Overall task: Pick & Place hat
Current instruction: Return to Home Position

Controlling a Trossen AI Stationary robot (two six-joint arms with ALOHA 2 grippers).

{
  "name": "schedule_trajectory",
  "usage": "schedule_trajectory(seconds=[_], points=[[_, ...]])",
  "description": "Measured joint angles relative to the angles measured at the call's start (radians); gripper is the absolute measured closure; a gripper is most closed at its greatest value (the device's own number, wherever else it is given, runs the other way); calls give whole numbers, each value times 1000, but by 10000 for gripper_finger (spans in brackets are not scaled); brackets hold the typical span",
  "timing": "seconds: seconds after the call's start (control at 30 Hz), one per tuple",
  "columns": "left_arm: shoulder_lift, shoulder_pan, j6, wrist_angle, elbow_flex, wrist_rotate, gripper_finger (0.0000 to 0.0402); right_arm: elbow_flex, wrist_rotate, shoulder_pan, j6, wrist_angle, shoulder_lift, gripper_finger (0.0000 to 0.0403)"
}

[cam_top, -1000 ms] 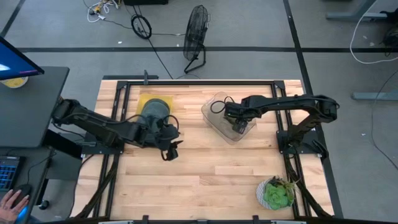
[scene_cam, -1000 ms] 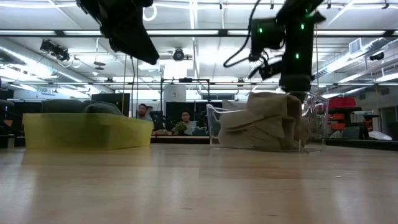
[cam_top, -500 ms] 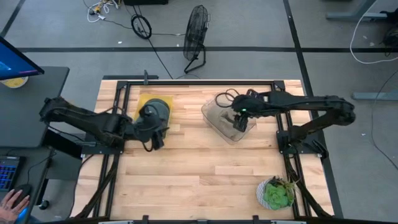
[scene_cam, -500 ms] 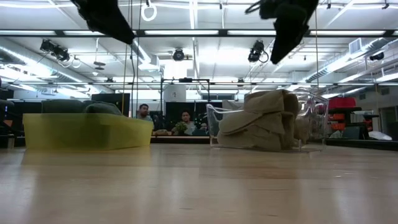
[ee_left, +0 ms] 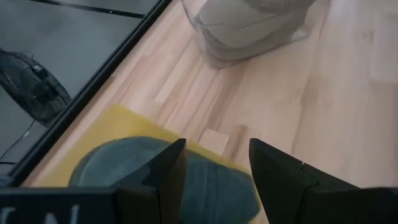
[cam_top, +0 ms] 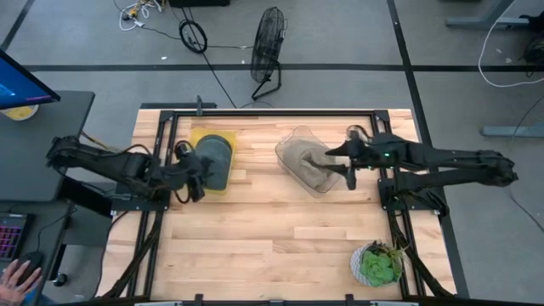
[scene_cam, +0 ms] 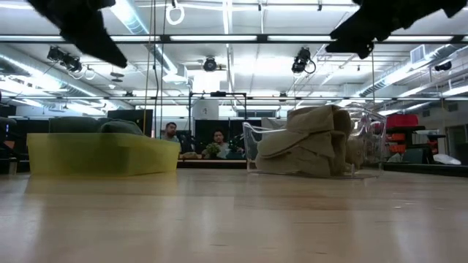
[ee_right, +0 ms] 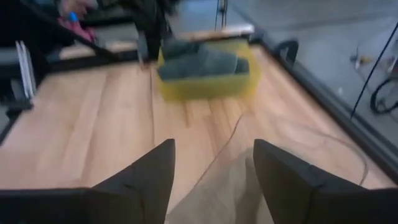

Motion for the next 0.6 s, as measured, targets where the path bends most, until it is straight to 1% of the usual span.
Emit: schedule_trajectory(seconds=[0.07,0.13,0.27,0.33,0.47,0.6], points=[[-71,0,5,47,-69,0,223,-53,1,0,3,49,-68,184],[-145,0,35,129,-149,11,223,-108,0,0,4,109,-128,184],[-276,-1,164,326,-295,83,223,-241,1,0,20,218,-224,184],[-338,-2,219,411,-349,92,223,-307,1,0,30,270,-272,184],[-458,0,357,521,-445,89,223,-414,16,0,52,336,-360,184],[-571,0,450,651,-557,114,223,-506,22,-1,16,430,-427,184]])
